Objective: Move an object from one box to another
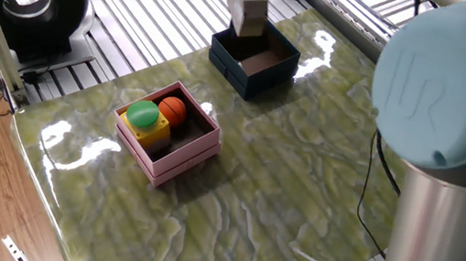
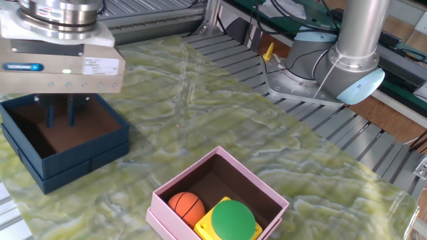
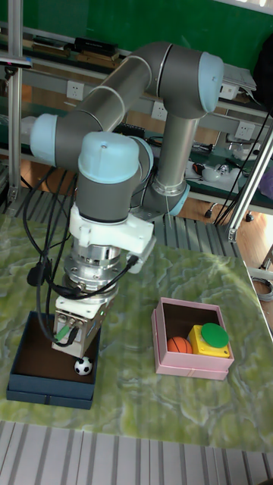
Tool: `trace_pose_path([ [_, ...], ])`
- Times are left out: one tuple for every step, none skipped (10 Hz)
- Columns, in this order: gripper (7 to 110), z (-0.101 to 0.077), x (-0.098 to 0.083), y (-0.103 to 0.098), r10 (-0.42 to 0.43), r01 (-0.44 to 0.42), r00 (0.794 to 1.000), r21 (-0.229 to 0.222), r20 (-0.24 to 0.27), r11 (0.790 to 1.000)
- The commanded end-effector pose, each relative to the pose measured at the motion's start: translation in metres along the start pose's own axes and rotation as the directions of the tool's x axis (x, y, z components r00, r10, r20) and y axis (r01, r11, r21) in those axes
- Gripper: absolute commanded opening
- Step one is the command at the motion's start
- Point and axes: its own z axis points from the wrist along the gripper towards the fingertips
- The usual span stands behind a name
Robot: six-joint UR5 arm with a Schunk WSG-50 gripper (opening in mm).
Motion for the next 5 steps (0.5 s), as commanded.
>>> trace_pose_path([
  [44,0.007,0.007,0.016,-0.107,0.107,0.993,0.012,0.039,0.994],
  [44,0.012,0.005,0.023,-0.13,0.13,0.99,0.017,0.047,0.991],
  [44,0.017,0.003,0.024,-0.144,0.142,0.988,0.04,0.049,0.989],
  [44,0.02,0.003,0.024,-0.15,0.148,0.988,0.049,0.043,0.988],
  [44,0.021,0.001,0.023,-0.157,0.155,0.987,0.057,0.043,0.986],
])
